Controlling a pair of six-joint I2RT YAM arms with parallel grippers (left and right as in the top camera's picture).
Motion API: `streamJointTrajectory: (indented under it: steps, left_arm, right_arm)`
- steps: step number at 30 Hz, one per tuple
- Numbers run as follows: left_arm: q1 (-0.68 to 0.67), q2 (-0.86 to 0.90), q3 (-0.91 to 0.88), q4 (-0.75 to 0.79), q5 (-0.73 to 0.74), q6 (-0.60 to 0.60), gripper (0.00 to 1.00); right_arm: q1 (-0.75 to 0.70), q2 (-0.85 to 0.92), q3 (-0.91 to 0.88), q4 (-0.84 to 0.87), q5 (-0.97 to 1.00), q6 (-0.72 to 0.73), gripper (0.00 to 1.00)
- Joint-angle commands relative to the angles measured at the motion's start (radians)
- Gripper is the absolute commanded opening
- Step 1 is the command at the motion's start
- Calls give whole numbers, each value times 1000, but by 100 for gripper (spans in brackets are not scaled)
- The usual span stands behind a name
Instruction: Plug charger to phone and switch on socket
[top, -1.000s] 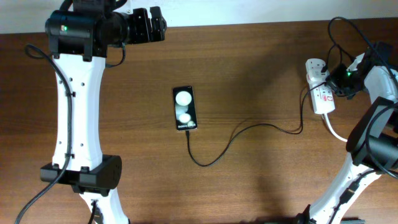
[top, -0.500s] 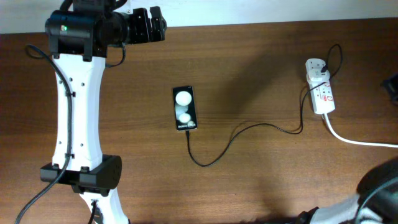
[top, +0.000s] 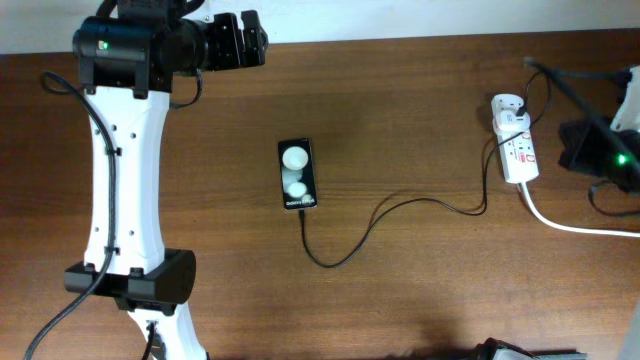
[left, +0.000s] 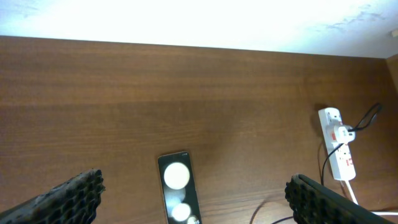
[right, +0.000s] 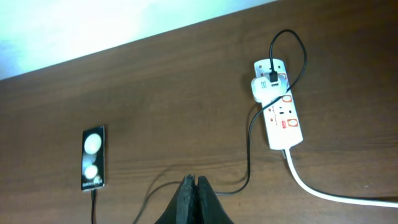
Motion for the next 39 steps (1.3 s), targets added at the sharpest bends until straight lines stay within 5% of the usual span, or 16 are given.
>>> streamJointTrajectory:
  steps: [1, 3, 4, 5, 6, 16, 20, 32, 39]
  left_arm:
    - [6, -4, 5, 1, -7, 16, 99]
    - [6, -4, 5, 1, -7, 16, 99]
    - [6, -4, 5, 1, -7, 16, 99]
    - [6, -4, 5, 1, -7, 16, 99]
    - [6, -4, 5, 1, -7, 16, 99]
    - [6, -4, 5, 1, -7, 16, 99]
    - [6, -4, 5, 1, -7, 16, 99]
    - [6, -4, 5, 1, -7, 16, 99]
    - [6, -4, 5, 1, -7, 16, 99]
  right_arm:
    - [7, -83, 1, -42, 2, -33, 4]
    - [7, -117, 1, -91, 2, -32, 14]
    - [7, -134, 1, -129, -2, -32, 42]
    - [7, -142, 1, -158, -2, -32, 82]
    - [7, -146, 1, -193, -2, -32, 99]
    - [14, -135, -2, -218, -2, -69, 98]
    - [182, -235, -87, -133, 121, -141, 99]
    - [330, -895, -1181, 916, 159, -20, 99]
    - [386, -1138, -1501, 1142, 179, -20, 99]
